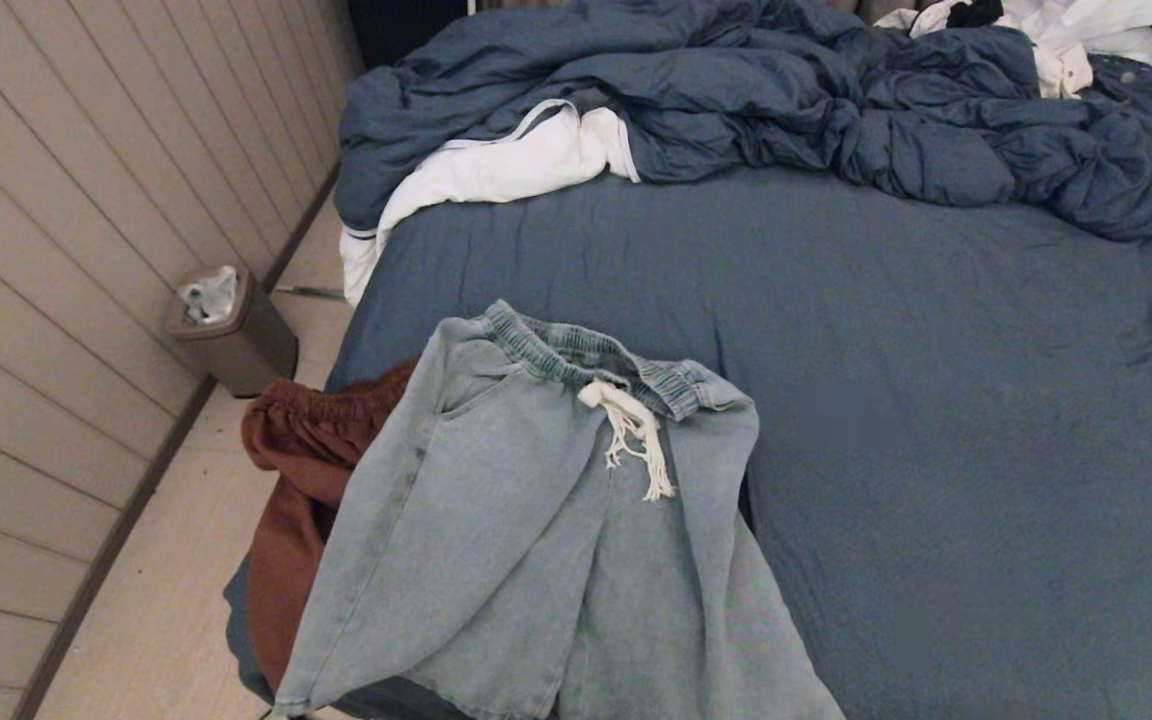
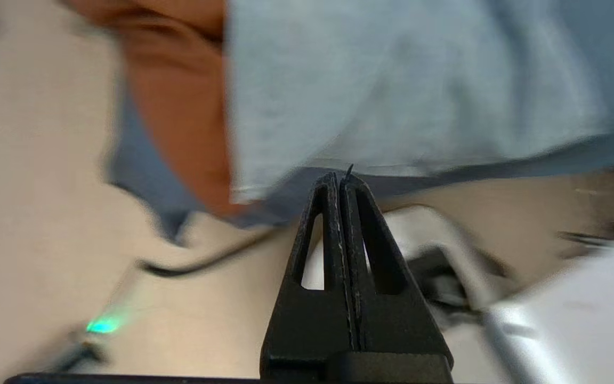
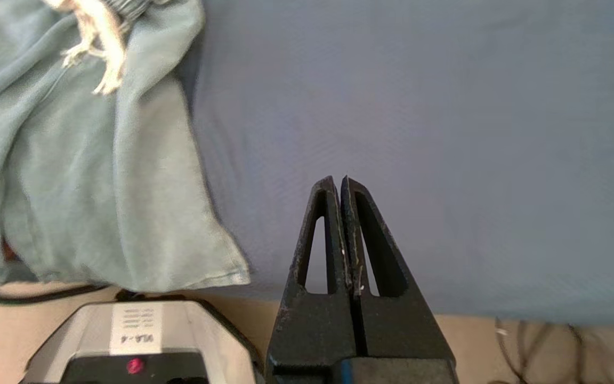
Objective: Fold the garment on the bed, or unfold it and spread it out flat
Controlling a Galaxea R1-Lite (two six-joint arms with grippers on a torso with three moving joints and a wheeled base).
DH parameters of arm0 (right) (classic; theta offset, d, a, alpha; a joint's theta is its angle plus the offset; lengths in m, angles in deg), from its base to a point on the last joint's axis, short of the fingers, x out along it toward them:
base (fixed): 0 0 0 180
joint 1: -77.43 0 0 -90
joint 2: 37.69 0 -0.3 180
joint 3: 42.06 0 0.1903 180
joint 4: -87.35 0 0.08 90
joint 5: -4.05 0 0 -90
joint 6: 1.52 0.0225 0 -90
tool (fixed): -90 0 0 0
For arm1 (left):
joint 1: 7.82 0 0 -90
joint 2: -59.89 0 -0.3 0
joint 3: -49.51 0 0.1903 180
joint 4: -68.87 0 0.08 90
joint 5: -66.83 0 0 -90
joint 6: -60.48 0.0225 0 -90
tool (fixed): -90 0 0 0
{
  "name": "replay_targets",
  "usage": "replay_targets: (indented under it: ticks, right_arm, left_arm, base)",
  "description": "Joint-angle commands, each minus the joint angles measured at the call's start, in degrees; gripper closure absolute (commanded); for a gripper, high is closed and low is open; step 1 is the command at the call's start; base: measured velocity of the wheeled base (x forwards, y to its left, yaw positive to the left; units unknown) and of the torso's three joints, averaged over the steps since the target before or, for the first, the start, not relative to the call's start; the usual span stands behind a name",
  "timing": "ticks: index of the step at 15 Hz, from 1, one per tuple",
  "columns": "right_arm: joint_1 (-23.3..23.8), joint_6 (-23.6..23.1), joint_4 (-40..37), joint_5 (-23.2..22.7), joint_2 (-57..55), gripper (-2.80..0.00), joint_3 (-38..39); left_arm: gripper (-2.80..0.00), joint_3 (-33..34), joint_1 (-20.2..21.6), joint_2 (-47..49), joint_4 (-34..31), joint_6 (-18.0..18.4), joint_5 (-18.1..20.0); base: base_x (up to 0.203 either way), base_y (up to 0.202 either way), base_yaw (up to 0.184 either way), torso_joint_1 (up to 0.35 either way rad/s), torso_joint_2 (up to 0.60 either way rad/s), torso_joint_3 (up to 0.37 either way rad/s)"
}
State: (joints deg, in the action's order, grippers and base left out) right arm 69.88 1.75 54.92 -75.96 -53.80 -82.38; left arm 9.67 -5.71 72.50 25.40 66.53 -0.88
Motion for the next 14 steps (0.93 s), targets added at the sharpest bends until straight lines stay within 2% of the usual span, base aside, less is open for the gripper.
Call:
replay_targets:
  ticks: [1,3,4,5,8,9,10,11,12,13,14]
  right_arm:
    - [-0.02,0.14,4.20,-1.27,-0.24,0.00,5.15]
    - [-0.03,0.25,12.88,-2.62,-0.20,0.00,11.71]
    - [-0.11,-0.18,17.40,-3.10,-0.04,0.00,15.24]
    - [-0.16,-0.63,20.56,-4.04,0.04,0.00,16.90]
    - [-0.19,-1.65,20.28,-5.17,0.02,0.00,16.78]
    - [-0.19,-2.91,20.23,-5.30,-0.05,0.00,16.78]
    - [-0.31,-6.50,20.13,-5.81,-0.22,0.00,16.73]
    - [-1.67,-8.76,19.31,-6.05,-0.29,0.00,16.54]
    - [-3.84,-9.48,17.52,-5.89,-0.21,0.00,16.11]
    - [-4.94,-9.65,15.72,-4.56,0.06,0.00,15.61]
    - [-5.21,-9.85,15.87,-1.26,0.16,0.00,16.19]
  left_arm:
    - [0.00,4.93,-1.02,-7.14,3.28,1.94,-5.12]
    - [0.00,11.41,-1.46,-12.27,13.74,4.65,-15.28]
    - [0.00,14.61,-1.57,-12.49,18.00,5.13,-18.93]
    - [0.00,15.90,-1.65,-12.49,21.45,4.66,-20.94]
    - [0.00,16.46,-1.67,-12.52,24.15,3.69,-21.35]
    - [0.00,16.47,-1.67,-12.47,26.27,4.79,-20.78]
    - [0.00,16.47,-1.67,-12.44,27.43,7.56,-20.02]
    - [0.00,16.47,-1.67,-12.44,27.84,8.72,-19.47]
    - [0.00,16.47,-1.67,-12.44,28.02,8.37,-19.39]
    - [0.00,16.47,-1.67,-12.44,28.01,7.45,-19.40]
    - [0.00,16.47,-1.67,-12.44,27.93,6.08,-19.71]
  base:
    - [0.000,0.000,0.000,0.000,0.00,0.000]
    - [0.000,0.000,0.000,0.000,0.00,0.000]
    - [0.000,0.000,0.000,0.000,0.00,0.000]
    - [0.000,0.000,0.000,0.000,0.00,0.000]
    - [0.000,0.000,0.000,0.000,0.00,0.000]
    - [0.000,0.000,0.000,0.000,0.00,0.000]
    - [0.000,0.000,0.000,0.000,0.00,0.000]
    - [0.000,0.000,0.000,0.000,0.00,0.000]
    - [0.000,0.000,0.000,0.000,0.00,0.000]
    - [0.000,0.000,0.000,0.000,0.00,0.000]
    - [0.000,0.000,0.000,0.000,0.00,0.000]
